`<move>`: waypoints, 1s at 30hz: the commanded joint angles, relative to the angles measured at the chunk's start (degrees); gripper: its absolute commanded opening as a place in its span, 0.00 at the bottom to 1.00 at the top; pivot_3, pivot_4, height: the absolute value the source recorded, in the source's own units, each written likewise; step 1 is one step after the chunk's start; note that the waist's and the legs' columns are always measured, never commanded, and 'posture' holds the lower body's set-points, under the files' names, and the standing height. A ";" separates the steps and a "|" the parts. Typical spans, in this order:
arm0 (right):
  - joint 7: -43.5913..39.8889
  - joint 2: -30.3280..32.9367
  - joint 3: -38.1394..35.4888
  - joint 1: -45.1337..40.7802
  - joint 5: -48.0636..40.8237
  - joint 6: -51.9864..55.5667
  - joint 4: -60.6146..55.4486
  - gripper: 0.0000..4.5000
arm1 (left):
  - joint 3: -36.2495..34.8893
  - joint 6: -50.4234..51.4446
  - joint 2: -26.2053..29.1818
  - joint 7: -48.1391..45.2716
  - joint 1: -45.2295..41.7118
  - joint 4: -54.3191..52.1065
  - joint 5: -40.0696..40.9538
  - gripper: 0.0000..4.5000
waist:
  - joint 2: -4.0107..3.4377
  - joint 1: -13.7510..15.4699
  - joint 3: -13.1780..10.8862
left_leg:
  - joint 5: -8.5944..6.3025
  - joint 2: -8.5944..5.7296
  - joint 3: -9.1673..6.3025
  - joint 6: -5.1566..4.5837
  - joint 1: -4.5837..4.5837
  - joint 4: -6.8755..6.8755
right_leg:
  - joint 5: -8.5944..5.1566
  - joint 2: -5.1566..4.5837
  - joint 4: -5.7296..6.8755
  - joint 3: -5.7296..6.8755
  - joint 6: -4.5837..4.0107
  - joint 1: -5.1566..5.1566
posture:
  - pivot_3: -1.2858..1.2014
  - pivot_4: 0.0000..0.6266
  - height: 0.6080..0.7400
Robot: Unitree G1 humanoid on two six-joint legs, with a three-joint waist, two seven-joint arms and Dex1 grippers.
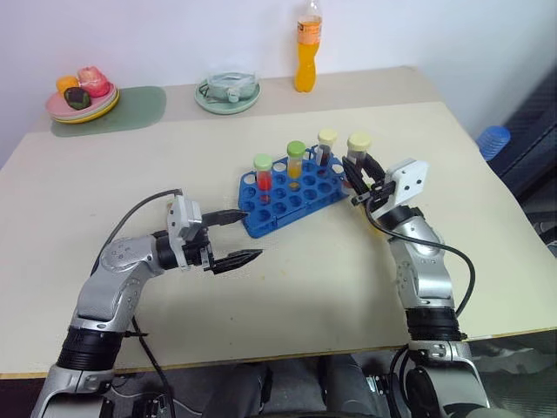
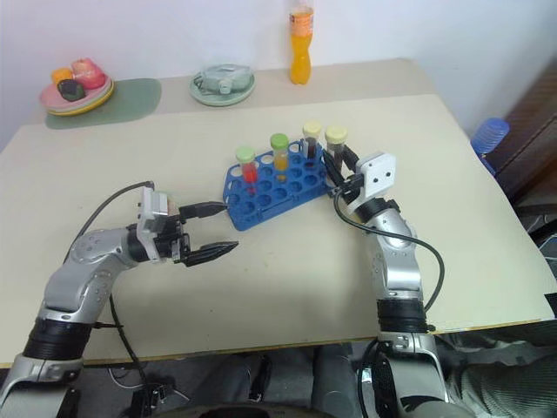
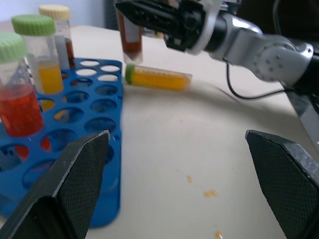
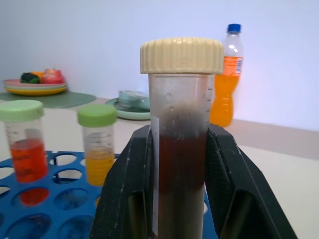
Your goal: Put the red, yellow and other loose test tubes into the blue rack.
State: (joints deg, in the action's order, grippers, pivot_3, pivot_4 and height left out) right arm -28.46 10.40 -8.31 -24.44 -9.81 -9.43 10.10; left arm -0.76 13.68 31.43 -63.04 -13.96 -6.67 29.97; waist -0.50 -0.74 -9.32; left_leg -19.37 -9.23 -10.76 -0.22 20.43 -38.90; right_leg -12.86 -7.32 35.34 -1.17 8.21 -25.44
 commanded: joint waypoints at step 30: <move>-1.04 -2.22 1.87 -12.70 -0.92 -14.76 24.53 0.17 | -2.00 -0.43 -2.80 14.03 6.06 -10.80 -2.55 1.00 | -0.02 -0.29 0.02 | 0.00 0.05 0.03 0.01 -0.05 -0.01 | 0.00 0.06 0.02 -0.08 -0.01 0.02 | 0.52 0.24 1.00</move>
State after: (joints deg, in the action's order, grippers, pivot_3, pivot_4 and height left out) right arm -29.23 8.42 -6.62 -36.02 -10.35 -23.04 33.98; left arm -1.23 13.45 28.08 -49.45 -8.38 -14.90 26.76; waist -0.52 -1.03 -9.30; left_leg -19.37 -9.18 -10.73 -0.21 20.38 -38.91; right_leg -12.85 -7.26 35.36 -1.25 8.20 -25.42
